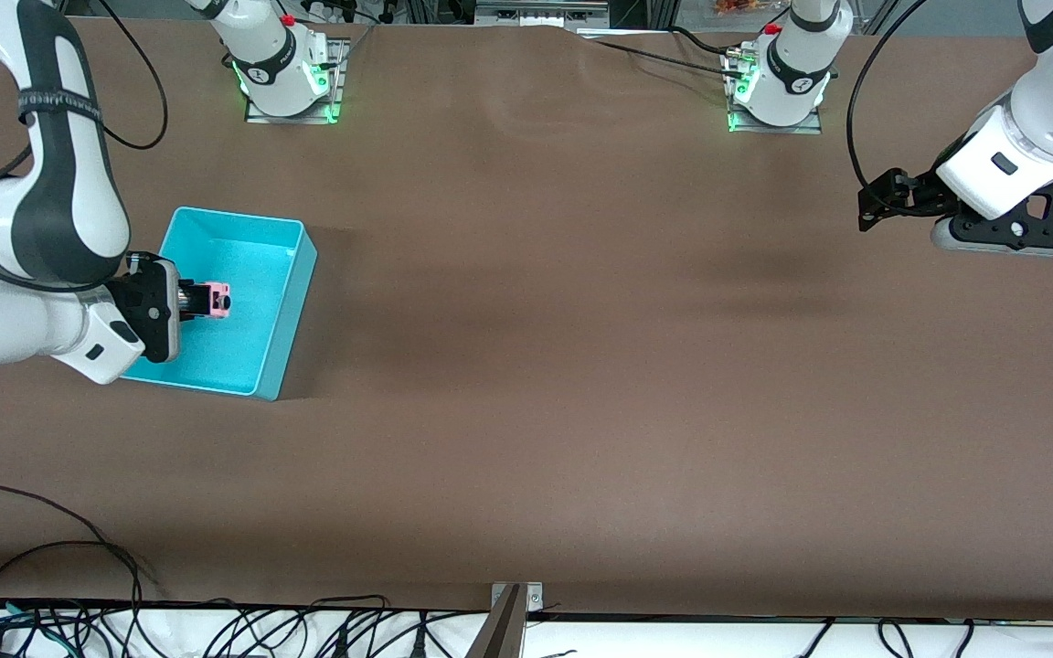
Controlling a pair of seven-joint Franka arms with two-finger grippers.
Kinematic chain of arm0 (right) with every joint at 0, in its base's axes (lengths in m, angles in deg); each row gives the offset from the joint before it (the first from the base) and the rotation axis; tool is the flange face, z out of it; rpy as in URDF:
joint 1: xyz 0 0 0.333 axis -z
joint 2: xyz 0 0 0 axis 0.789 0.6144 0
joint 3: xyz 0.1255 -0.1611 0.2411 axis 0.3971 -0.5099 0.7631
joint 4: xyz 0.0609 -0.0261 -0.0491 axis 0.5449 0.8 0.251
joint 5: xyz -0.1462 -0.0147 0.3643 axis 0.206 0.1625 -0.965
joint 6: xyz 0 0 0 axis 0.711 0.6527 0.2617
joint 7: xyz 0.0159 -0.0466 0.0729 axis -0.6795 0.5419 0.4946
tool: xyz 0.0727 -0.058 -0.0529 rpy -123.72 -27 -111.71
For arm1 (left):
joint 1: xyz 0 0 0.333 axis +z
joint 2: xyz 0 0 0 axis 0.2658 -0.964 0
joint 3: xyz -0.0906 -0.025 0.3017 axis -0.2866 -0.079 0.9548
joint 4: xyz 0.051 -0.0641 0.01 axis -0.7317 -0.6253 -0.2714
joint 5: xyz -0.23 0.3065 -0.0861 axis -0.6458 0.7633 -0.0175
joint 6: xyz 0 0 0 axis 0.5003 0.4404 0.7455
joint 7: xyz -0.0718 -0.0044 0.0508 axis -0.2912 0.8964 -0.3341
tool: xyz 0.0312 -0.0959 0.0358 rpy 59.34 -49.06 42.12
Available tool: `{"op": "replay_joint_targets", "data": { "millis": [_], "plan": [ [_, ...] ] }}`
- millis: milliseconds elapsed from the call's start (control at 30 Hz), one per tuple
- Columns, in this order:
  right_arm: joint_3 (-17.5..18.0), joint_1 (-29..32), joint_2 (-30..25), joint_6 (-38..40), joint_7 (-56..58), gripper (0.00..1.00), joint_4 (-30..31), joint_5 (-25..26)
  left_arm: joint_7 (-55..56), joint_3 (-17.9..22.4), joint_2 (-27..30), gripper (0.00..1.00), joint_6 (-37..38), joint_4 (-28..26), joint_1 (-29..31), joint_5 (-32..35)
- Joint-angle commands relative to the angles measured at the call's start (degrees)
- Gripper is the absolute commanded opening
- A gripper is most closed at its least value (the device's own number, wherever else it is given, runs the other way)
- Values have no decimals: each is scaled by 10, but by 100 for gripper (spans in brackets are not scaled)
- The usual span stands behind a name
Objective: Wind and store pink jeep toy
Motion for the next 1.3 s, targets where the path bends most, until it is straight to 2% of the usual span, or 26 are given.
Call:
{"op": "replay_joint_targets", "data": {
  "millis": [0,134,334,634,801,868,901,935,968,1269],
  "plan": [
    [-5,-2,-84,-101,22,25,172,-11,-5,-4,-9,100,14,20,5,-10],
    [-5,1,-103,-165,23,25,251,-11,-5,-4,-9,100,14,20,5,-10],
    [-15,6,-107,-224,25,26,322,-13,-5,-4,-9,100,14,20,5,-10],
    [-37,10,-107,-312,86,26,396,-35,-5,-4,-9,100,14,19,6,-11],
    [-42,10,-98,-336,112,29,405,-50,-4,-4,-9,100,14,20,6,-11],
    [-42,10,-97,-338,112,39,404,-50,-4,-4,-9,100,14,20,6,-11],
    [-41,10,-97,-338,110,55,403,-53,-4,-4,-9,100,14,20,6,-11],
    [-41,10,-96,-338,110,89,401,-57,-4,-4,-9,100,14,20,6,-11],
    [-41,10,-96,-337,111,100,401,-62,-5,-4,-9,100,14,20,6,-11],
    [-39,10,-102,-315,103,100,362,-72,-4,-4,-9,100,14,20,6,-11]
  ]
}}
